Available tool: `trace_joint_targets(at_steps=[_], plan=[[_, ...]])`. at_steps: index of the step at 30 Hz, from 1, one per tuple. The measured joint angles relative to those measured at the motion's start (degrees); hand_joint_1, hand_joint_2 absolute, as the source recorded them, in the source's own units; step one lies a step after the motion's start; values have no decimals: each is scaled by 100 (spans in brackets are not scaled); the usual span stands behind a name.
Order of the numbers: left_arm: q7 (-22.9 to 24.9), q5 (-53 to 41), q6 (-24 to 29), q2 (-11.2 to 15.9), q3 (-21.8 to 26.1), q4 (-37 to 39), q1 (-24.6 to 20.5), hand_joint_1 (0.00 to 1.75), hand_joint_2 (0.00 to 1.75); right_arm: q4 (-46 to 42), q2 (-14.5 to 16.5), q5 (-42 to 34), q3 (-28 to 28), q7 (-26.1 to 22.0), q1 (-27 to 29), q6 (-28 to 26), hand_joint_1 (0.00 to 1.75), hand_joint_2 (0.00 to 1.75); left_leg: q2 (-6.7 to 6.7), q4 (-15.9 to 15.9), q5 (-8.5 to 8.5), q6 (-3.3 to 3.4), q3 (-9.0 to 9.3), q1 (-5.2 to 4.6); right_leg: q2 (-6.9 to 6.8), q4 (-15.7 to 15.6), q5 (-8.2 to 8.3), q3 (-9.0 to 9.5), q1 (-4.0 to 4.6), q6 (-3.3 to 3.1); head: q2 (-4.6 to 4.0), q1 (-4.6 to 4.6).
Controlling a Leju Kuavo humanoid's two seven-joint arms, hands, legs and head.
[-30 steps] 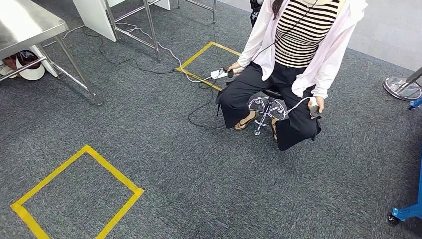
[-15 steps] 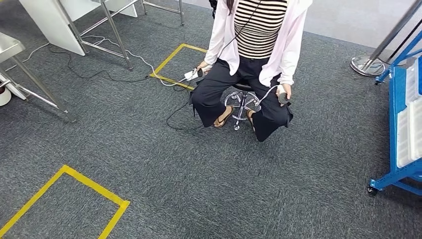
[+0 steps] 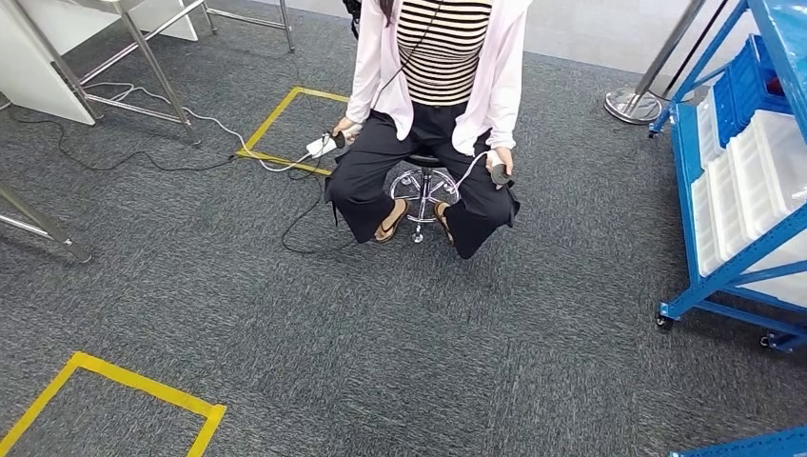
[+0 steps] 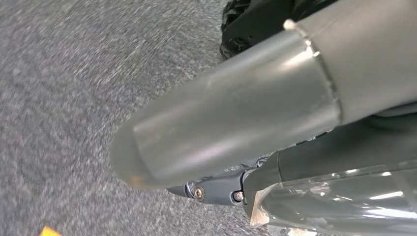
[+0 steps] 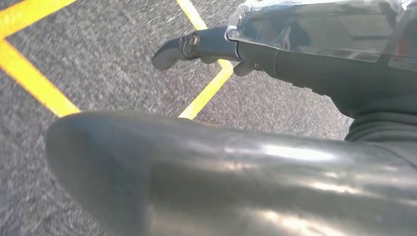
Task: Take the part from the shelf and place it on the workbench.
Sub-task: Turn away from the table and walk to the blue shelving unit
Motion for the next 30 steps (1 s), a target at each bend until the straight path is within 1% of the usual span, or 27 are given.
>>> trace_joint_targets(at_steps=[1, 2, 3, 4, 5, 6, 8, 9, 11, 12, 13, 14, 15, 16, 17, 18, 19, 20, 21, 22, 23, 24, 25, 26, 28, 29, 30], plan=[[0, -1, -1, -1, 1, 0, -1, 0, 0, -1, -2, -1, -1, 0, 8, -1, 0, 0, 60, 2, -4, -7, 2, 5, -22, -82, 56, 62, -18, 56, 0, 2], [0, -1, -1, -3, 1, 0, -2, 0, 0, -1, -5, -2, -2, 0, 13, -1, 0, 0, 118, 3, -10, -20, 10, 12, -67, -381, 179, 235, -40, 116, 0, 2], [0, -1, -2, -4, 2, 0, -3, 0, 0, -1, -8, -2, -2, 0, 11, -1, 0, 0, 173, 7, -21, -42, 24, 14, -170, -810, 324, 480, -61, 167, 0, 5], [0, -1, -2, -4, 3, 0, -2, 0, 0, -1, -8, -2, -2, 0, -1, -1, 0, 0, 224, 16, -43, -80, 38, 5, -286, -1197, 451, 694, -58, 189, 0, 5], [0, -1, -2, -2, 4, 0, -4, 0, 0, -1, -5, -2, -2, -1, -10, 0, 0, 0, 270, 22, -61, -123, 56, -7, -365, -1470, 540, 843, -50, 174, 0, -3], [0, -1, -2, 0, 6, 0, -8, 0, 0, -1, -2, -2, -2, -1, -16, 1, 0, 0, 312, 27, -77, -165, 73, -19, -412, -1603, 584, 903, -30, 135, 0, -12], [-1, -2, -2, -2, 10, 0, -24, 0, 0, -1, -2, -7, -4, -1, -5, 1, 0, 0, 392, 14, -94, -243, 112, -8, -325, -1619, 604, 888, 3, 29, 0, -33], [-1, -5, -2, -3, 12, 0, -31, 0, 0, -1, -5, -11, -7, -1, 3, 1, 0, 0, 370, 34, -126, -279, 119, 14, -277, -1626, 612, 892, -6, -17, 1, -38], [-5, -15, -2, -5, 14, 0, -29, 0, 0, -2, -12, -25, -12, -1, 2, 1, 0, 0, 154, 339, -371, -322, 7, 52, -170, -1646, 644, 922, -34, -120, 1, -52], [-7, -20, -2, -4, 14, 1, -21, 0, 0, -3, -14, -32, -15, -1, -2, 3, 0, 0, -2, 670, -570, -328, -137, 62, -117, -1647, 654, 920, -36, -156, 1, -61], [-9, -23, 0, -5, 14, 1, -11, 0, 0, -3, -13, -41, -17, -2, -6, 5, 0, 0, -110, 1069, -771, -325, -322, 63, -60, -1645, 662, 913, -18, -185, 0, -65], [-9, -26, 3, -4, 14, 1, -3, 0, 0, -3, -11, -51, -21, -2, -5, 8, 0, 0, -163, 1415, -899, -322, -494, 62, 1, -1644, 663, 910, 2, -200, 0, -65], [-9, -26, 7, -3, 15, 2, 1, 0, 0, -3, -9, -59, -27, -3, -2, 11, 0, 0, -191, 1630, -929, -317, -615, 62, 69, -1642, 664, 910, 19, -207, 0, -64], [-9, -27, 10, -2, 15, 1, 3, 0, 0, -3, -8, -64, -33, -4, 4, 13, 0, 0, -202, 1635, -843, -306, -643, 62, 136, -1639, 665, 914, 31, -212, 0, -64], [-9, -27, 11, -1, 15, 1, 3, 0, 0, -3, -8, -68, -42, -7, 7, 15, 0, 0, -219, 1413, -656, -290, -564, 64, 208, -1636, 664, 922, 36, -212, 0, -64], [-9, -27, 14, 1, 15, 1, 3, 0, 0, -3, -6, -69, -49, -10, 9, 19, 0, 0, -282, 1054, -427, -271, -417, 67, 278, -1633, 664, 928, 37, -210, 0, -65], [-9, -27, 20, 4, 15, 1, 3, 0, 0, -3, -3, -72, -54, -15, 6, 28, 0, 0, -415, 683, -249, -250, -264, 73, 343, -1622, 661, 925, 46, -204, 0, -64], [-9, -28, 26, 8, 15, 1, 2, 0, 0, -3, -1, -75, -58, -19, 0, 39, 0, 0, -531, 384, -130, -235, -144, 76, 406, -1610, 658, 911, 56, -189, 0, -61], [-10, -28, 36, 11, 15, 1, 2, 0, 0, -3, 2, -77, -59, -24, -5, 50, 0, 0, -623, 219, -88, -223, -83, 69, 458, -1603, 661, 882, 57, -164, 0, -61], [-11, -29, 46, 14, 15, 1, 0, 0, 0, -2, 4, -78, -60, -26, -6, 59, 0, 0, -655, 162, -97, -205, -68, 50, 510, -1601, 670, 847, 55, -129, 0, -58], [-16, -30, 55, 14, 15, 0, -3, 0, 0, -2, 6, -77, -61, -27, 0, 62, 0, 0, -601, 139, -90, -180, -61, 26, 561, -1613, 682, 809, 43, -85, 0, -60], [-21, -29, 69, 12, 16, 0, -6, 0, 0, -1, 8, -73, -61, -27, 9, 62, 0, 0, -535, 104, -66, -137, -44, 15, 560, -1600, 685, 784, 29, -49, 0, -60], [-27, -29, 81, 11, 17, 0, -9, 0, 0, -1, 10, -68, -61, -27, 14, 62, 0, 0, -471, 60, -42, -88, -21, 12, 484, -1532, 650, 743, 29, -28, 0, -56], [-32, -29, 92, 13, 18, 0, -9, 0, 0, -1, 13, -63, -61, -26, 13, 62, 0, 0, -396, 16, -17, -42, 2, 15, 362, -1358, 554, 657, 31, -24, 0, -47], [-37, -28, 101, 25, 19, 0, -4, 0, 0, -1, 20, -51, -61, -26, -1, 63, 0, 0, -242, -21, 0, 8, 20, 4, 98, -705, 232, 344, 32, -49, 0, -31], [-37, -29, 101, 31, 20, 0, -3, 0, 0, -1, 24, -46, -61, -25, -6, 64, 0, 0, -163, -20, -1, 14, 17, -7, 43, -342, 84, 166, 23, -48, 0, -25], [-37, -31, 99, 34, 20, 0, -2, 0, 0, -1, 25, -43, -61, -24, -3, 64, 0, 0, -90, -19, -3, 13, 15, -15, 17, -105, 7, 58, 13, -27, 0, -25]])
